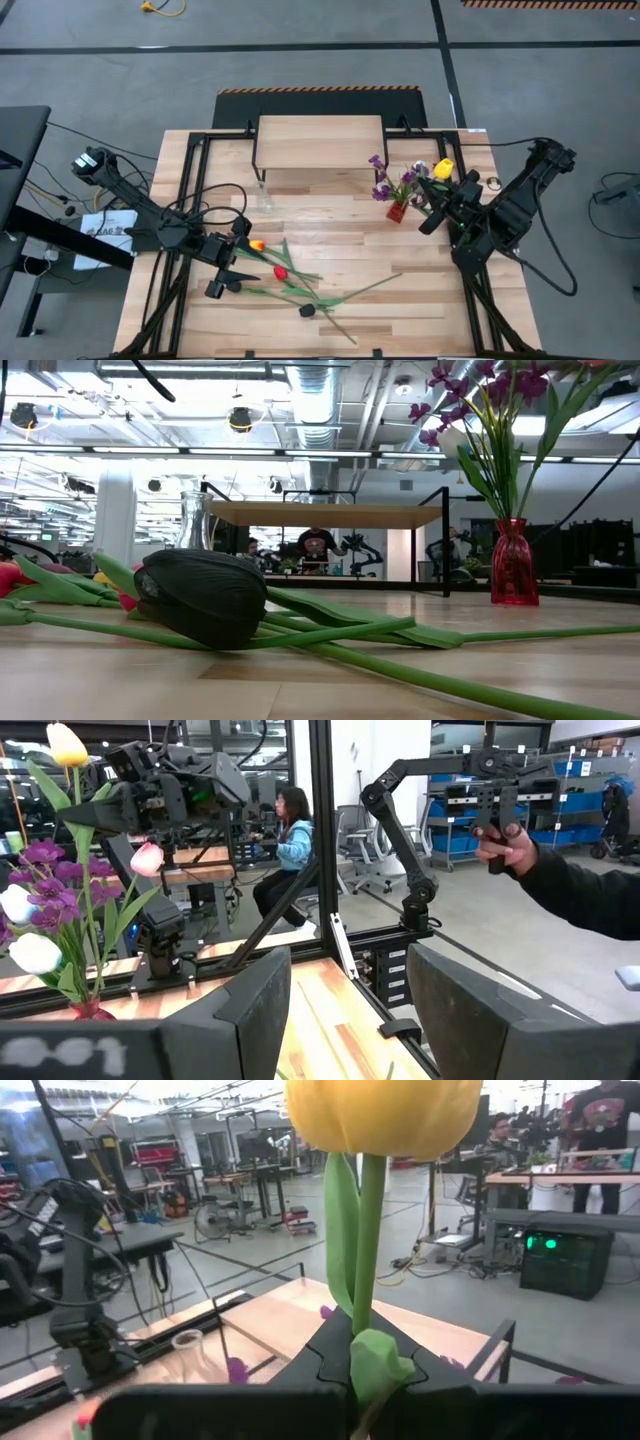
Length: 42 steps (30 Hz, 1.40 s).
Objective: Pick and place flowers into a vace then onto a shelf
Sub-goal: Put the right yellow flower into the red vase
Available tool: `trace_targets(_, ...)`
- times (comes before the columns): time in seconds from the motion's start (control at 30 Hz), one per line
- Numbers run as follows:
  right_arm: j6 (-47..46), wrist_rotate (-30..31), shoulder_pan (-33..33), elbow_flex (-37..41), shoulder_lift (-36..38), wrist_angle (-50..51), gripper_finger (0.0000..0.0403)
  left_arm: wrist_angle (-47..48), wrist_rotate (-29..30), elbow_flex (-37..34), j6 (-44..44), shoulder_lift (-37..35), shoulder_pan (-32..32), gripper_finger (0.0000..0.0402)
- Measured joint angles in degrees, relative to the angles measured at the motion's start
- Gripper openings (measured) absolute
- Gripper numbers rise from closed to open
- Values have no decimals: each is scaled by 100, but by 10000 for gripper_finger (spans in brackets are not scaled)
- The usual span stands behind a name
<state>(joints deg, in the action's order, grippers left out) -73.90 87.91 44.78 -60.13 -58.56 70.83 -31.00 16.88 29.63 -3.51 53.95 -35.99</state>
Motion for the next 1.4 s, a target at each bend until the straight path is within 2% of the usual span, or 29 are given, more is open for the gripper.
trace_targets(0.47, 29, 73, -106, 323, 2, -103, 0, 2, 2, 0, -5, 0, 0, 192)
trace_targets(1.4, 211, 139, -92, 329, -79, -114, 0, 28, 2, 0, -22, 0, 2, 192)
